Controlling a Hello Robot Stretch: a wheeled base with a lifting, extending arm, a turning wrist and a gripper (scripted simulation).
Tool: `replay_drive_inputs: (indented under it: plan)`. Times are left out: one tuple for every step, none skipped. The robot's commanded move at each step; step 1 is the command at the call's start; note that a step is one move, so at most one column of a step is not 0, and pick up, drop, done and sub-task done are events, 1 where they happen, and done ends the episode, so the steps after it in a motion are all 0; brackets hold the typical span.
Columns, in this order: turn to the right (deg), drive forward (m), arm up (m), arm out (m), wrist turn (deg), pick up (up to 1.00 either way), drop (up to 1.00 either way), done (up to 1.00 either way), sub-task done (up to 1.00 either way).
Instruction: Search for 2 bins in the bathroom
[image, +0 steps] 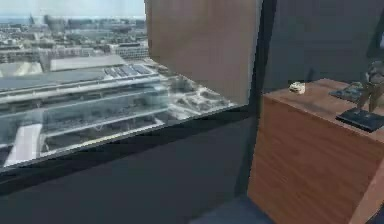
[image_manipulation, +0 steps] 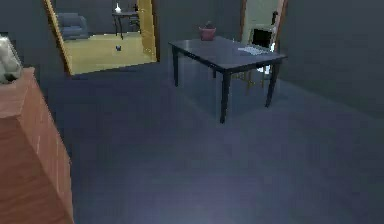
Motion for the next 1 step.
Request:
replay_drive_inputs:
  plan:
    - [45.0,0.00,0.00,0.00,0.0,0.00,0.00,0.00,0.00]
